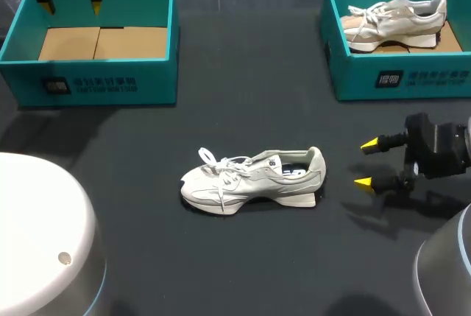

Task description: Take the shoe out of the shoebox, open the shoe tongue, remove and reinsert the insole, then place the shoe into the shoebox

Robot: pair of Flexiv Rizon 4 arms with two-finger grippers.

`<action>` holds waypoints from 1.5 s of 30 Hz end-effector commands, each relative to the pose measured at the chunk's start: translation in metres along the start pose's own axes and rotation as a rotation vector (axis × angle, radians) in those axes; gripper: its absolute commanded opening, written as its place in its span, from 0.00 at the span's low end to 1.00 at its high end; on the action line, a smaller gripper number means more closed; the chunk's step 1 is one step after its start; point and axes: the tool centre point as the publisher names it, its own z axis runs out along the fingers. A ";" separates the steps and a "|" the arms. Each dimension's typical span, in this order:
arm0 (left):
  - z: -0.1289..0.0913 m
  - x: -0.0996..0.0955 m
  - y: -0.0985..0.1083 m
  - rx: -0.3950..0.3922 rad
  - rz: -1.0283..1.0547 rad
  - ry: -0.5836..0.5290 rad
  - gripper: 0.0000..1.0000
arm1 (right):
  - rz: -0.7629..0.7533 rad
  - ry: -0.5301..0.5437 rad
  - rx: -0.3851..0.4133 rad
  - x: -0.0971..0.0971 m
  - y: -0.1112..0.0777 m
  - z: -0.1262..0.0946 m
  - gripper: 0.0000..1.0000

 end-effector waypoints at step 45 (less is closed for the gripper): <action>-0.001 0.000 0.000 -0.001 0.000 0.000 1.00 | -0.112 0.093 -0.147 -0.012 -0.017 0.055 1.00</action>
